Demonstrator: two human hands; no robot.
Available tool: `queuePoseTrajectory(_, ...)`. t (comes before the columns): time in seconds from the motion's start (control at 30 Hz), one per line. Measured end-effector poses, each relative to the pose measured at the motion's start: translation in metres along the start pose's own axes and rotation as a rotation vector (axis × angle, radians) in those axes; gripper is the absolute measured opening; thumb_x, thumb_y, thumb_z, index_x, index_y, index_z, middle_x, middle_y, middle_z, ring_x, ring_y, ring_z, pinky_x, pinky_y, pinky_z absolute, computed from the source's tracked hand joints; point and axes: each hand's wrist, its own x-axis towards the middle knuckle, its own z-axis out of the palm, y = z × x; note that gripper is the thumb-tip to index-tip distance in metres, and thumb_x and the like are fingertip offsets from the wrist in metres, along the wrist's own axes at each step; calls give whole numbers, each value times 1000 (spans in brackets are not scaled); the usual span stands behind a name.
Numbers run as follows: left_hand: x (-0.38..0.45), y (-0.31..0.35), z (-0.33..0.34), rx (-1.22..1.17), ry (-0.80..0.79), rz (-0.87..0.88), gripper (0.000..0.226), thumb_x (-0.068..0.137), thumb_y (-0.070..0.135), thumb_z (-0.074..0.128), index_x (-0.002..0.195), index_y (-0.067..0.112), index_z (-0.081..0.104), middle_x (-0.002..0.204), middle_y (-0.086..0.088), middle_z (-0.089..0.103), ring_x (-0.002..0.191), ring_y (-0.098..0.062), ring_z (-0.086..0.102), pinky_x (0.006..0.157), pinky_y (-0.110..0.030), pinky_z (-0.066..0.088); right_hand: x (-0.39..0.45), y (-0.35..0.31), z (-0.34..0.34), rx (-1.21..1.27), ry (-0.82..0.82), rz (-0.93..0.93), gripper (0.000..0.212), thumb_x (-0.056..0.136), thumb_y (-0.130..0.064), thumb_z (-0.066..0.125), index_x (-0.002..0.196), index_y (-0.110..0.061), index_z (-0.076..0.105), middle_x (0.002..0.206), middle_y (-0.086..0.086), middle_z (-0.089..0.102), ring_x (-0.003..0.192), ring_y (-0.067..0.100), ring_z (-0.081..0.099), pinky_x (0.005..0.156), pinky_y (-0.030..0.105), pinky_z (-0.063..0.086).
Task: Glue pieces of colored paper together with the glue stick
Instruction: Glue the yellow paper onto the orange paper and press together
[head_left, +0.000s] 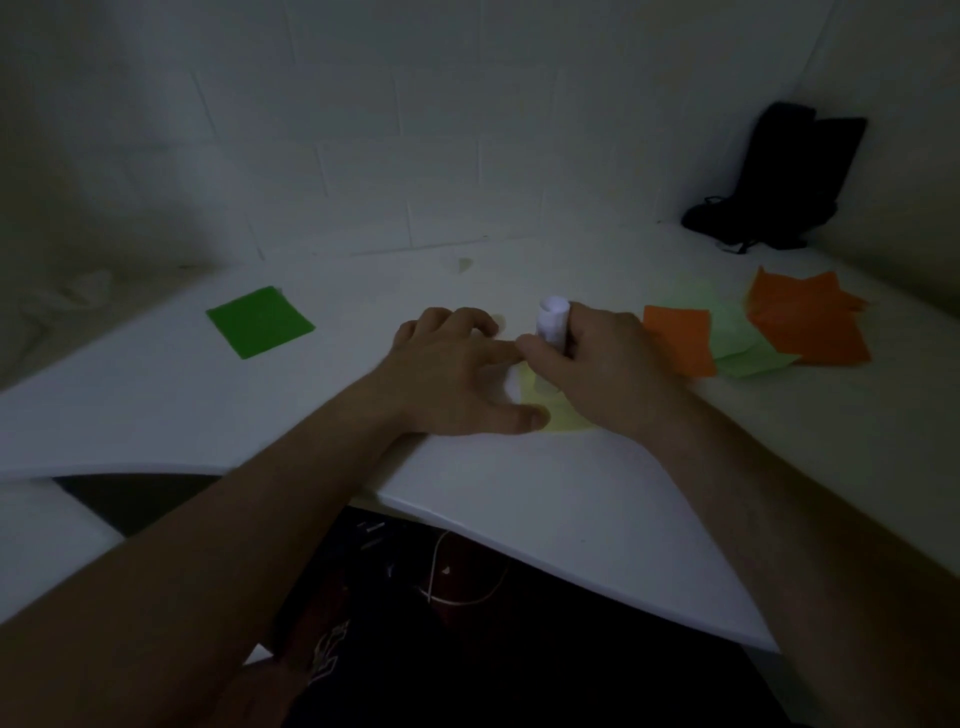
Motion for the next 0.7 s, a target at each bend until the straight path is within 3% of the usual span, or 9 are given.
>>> queuePoseTrajectory(0.07, 0, 1, -1, -1, -3, -6, 97, 55, 98, 37, 145, 59, 33, 155, 5, 36, 141, -29, 29, 110, -50, 26, 1, -4, 2, -19, -13, 4, 28, 98, -44, 62, 106, -19, 69, 70, -18, 63, 69, -12, 59, 60, 4, 37)
queuePoseTrajectory(0.2, -1, 3, -1, 17, 0, -19, 99, 53, 98, 36, 141, 53, 43, 155, 5, 37, 141, -29, 31, 111, -51, 27, 3, -8, 4, -24, -39, -11, 20, 98, -46, 64, 102, -26, 65, 72, -23, 58, 69, -16, 59, 60, 6, 37)
queuePoseTrajectory(0.3, 0, 4, -2, 12, -3, -24, 96, 55, 98, 38, 139, 54, 44, 153, 6, 38, 140, -29, 31, 111, -52, 28, 5, -11, 7, -25, -56, -18, 36, 98, -48, 64, 117, -18, 69, 75, -21, 60, 71, -13, 60, 61, 7, 39)
queuePoseTrajectory(0.43, 0, 3, -3, 17, -14, -10, 91, 60, 97, 40, 140, 53, 43, 153, 4, 37, 140, -30, 30, 112, -51, 29, 5, -10, 7, 33, -78, -24, 42, 98, -44, 66, 123, -11, 68, 79, -22, 63, 70, -24, 56, 65, 1, 39)
queuePoseTrajectory(0.53, 1, 5, -2, 79, -36, -13, 90, 66, 98, 34, 145, 55, 34, 156, 3, 32, 141, -31, 26, 112, -52, 25, 7, -5, -2, 172, 21, 24, 44, 98, -48, 63, 119, -11, 71, 86, -18, 70, 81, -15, 63, 75, 7, 43)
queuePoseTrajectory(0.63, 3, 6, 0, 133, -48, -32, 93, 66, 100, 19, 150, 60, 22, 157, 2, 28, 142, -34, 24, 113, -55, 23, 11, 2, -17, 174, 193, 48, 50, 102, -45, 59, 124, -1, 67, 82, -18, 65, 75, -18, 59, 68, 0, 37)
queuePoseTrajectory(0.7, 4, 6, 0, 124, -54, -39, 91, 68, 100, 22, 151, 62, 20, 157, 2, 28, 143, -33, 23, 113, -55, 22, 11, 7, -19, 116, 211, 41, 48, 103, -44, 58, 121, -1, 68, 75, -20, 62, 71, -20, 57, 64, -2, 34)
